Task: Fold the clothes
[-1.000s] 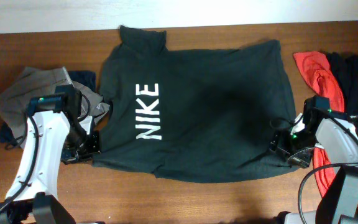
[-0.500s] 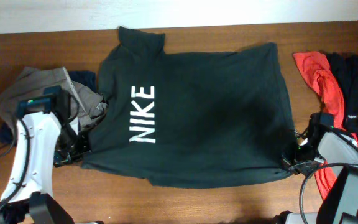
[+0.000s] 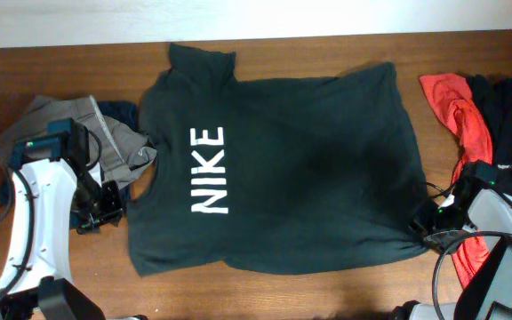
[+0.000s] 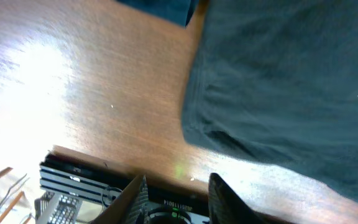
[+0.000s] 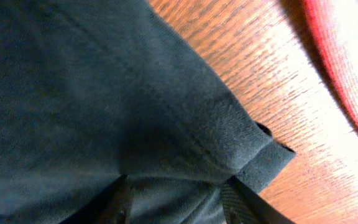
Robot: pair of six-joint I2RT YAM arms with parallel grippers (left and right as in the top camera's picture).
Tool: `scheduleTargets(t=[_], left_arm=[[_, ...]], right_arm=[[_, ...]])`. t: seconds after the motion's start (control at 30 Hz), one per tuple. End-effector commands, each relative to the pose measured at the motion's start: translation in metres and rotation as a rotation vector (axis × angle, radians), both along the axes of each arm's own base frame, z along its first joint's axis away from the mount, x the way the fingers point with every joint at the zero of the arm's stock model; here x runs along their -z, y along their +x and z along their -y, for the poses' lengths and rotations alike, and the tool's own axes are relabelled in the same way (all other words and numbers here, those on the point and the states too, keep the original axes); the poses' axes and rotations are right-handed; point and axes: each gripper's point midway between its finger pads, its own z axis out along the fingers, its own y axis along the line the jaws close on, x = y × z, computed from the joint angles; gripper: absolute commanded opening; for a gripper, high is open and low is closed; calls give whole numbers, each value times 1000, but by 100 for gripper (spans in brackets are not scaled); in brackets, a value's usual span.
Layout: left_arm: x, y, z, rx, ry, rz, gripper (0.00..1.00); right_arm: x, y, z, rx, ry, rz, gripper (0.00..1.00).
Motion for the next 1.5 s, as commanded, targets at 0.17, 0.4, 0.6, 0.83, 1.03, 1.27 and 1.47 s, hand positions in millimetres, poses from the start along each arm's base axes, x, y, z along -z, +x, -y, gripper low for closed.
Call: scheduleTargets(t=[0.17,0.4,0.6,0.83,1.03,1.27,1.47], left_arm=[[-22,14,26,73,-140,88,44],[-23,27,100,424,-254,142,45],[-3,3,164,733,-253,84,51],[37,-40,209,778,-363,-15,61],[68,-57,209,776,-362,-121,66],[95,-54,200,775,-297,-201,68],[111,-58,198,763,-289,-268,43]], right_arm=[[-47,24,10,-12,-13,87,57],[-61,29,5,-30,4,134,67],[-61,27,3,-30,14,129,68],[-61,27,2,-31,16,126,68],[-61,26,2,-34,17,124,68],[-61,23,0,-38,23,113,69],[-61,20,-1,-55,30,103,70]])
